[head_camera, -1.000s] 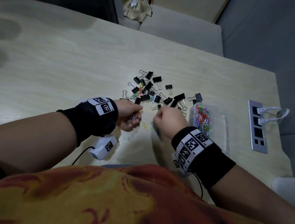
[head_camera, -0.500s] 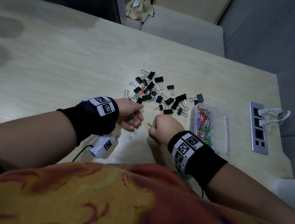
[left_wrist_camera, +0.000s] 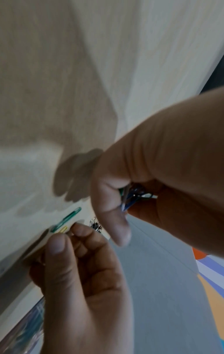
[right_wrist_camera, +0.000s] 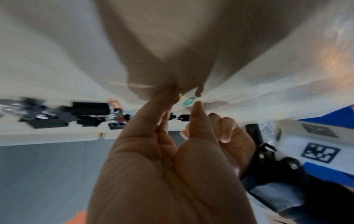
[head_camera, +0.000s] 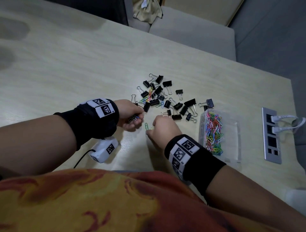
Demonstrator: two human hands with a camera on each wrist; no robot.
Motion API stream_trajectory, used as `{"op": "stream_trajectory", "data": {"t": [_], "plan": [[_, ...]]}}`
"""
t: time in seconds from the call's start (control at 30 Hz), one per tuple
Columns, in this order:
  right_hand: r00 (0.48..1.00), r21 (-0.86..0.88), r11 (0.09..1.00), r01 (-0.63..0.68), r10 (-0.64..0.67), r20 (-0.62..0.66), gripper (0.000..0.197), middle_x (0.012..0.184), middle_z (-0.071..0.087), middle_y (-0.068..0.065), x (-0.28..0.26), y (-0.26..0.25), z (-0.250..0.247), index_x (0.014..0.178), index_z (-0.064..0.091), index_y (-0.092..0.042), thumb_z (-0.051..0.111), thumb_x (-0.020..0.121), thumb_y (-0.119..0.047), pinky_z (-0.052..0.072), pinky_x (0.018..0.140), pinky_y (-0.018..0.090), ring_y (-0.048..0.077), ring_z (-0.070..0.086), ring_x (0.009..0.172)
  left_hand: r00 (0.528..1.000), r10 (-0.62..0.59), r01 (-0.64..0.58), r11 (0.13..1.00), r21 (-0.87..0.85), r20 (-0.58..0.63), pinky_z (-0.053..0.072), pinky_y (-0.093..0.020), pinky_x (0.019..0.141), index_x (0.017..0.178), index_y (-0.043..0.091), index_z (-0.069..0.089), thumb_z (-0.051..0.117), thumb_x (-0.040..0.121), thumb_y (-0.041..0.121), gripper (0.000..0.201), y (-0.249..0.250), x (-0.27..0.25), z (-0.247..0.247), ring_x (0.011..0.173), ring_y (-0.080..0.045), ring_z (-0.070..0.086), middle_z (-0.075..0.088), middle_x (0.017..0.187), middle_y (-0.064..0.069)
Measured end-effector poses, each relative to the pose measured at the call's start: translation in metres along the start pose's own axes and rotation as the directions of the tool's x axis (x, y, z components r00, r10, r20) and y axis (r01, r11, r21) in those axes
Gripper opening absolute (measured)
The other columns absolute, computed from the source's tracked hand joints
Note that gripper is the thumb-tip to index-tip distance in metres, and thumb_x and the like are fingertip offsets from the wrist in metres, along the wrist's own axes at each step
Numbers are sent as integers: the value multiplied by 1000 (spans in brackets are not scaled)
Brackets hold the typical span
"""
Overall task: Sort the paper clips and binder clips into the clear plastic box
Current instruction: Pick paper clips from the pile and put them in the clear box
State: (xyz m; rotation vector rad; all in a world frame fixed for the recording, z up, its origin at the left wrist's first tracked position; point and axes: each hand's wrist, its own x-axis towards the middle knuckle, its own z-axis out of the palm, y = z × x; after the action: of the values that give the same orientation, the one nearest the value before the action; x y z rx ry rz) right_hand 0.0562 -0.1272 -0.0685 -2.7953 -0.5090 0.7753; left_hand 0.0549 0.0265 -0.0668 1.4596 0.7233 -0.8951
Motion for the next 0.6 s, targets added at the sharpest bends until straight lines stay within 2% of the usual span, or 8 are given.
{"op": "stream_trajectory", "data": {"t": [0.1, 0.2, 0.27, 0.37, 0.5, 0.6], "plan": [[997, -24, 997, 72, -72, -13, 40, 116, 53, 12, 3, -13, 3, 118, 54, -7, 61, 89, -34, 42, 81, 29, 27, 56, 107, 999, 22, -23, 1000, -19, -49, 45, -15, 40, 74, 13, 54, 41, 99, 24, 31, 0, 0, -5, 37, -7, 49, 53, 47, 1], [983, -147, 973, 180, -182, 1, 25, 115, 53, 13, 5, -21, 2, 116, 54, -8, 53, 93, -18, 42, 79, 31, 28, 57, 105, 997, 29, -32, 999, -35, -77, 47, -17, 42, 73, 13, 54, 40, 100, 25, 32, 1, 1, -8, 37, -8, 50, 51, 50, 0], [978, -176, 962, 210, -209, 24, 24, 113, 55, 13, 6, -21, 3, 116, 56, -8, 47, 93, -11, 40, 74, 30, 29, 58, 104, 996, 33, -36, 999, -31, -85, 47, -17, 42, 73, 13, 54, 40, 100, 25, 33, 1, 0, -10, 38, -9, 50, 50, 50, -1], [985, -155, 973, 168, -162, 54, 23, 112, 57, 13, 5, -19, 3, 112, 57, -9, 51, 90, -11, 35, 70, 28, 28, 57, 103, 996, 26, -28, 999, -23, -87, 46, -17, 41, 73, 12, 54, 39, 100, 26, 33, -2, 1, -10, 39, -10, 51, 50, 51, -2], [992, -118, 987, 105, -96, 82, 26, 113, 55, 14, 0, -9, 6, 110, 54, -8, 60, 86, -18, 36, 71, 27, 29, 56, 104, 998, 5, -4, 1000, 8, -68, 46, -19, 44, 75, 12, 56, 39, 99, 25, 33, -6, 2, -5, 44, -12, 51, 52, 54, -3], [994, -125, 988, 86, -76, 84, 29, 114, 53, 14, -3, -1, 10, 111, 53, -8, 60, 85, -19, 39, 73, 29, 30, 56, 103, 999, -4, 5, 1000, 19, -41, 47, -22, 48, 76, 11, 56, 38, 99, 24, 32, -6, 3, 1, 47, -13, 51, 52, 58, -4]]}}
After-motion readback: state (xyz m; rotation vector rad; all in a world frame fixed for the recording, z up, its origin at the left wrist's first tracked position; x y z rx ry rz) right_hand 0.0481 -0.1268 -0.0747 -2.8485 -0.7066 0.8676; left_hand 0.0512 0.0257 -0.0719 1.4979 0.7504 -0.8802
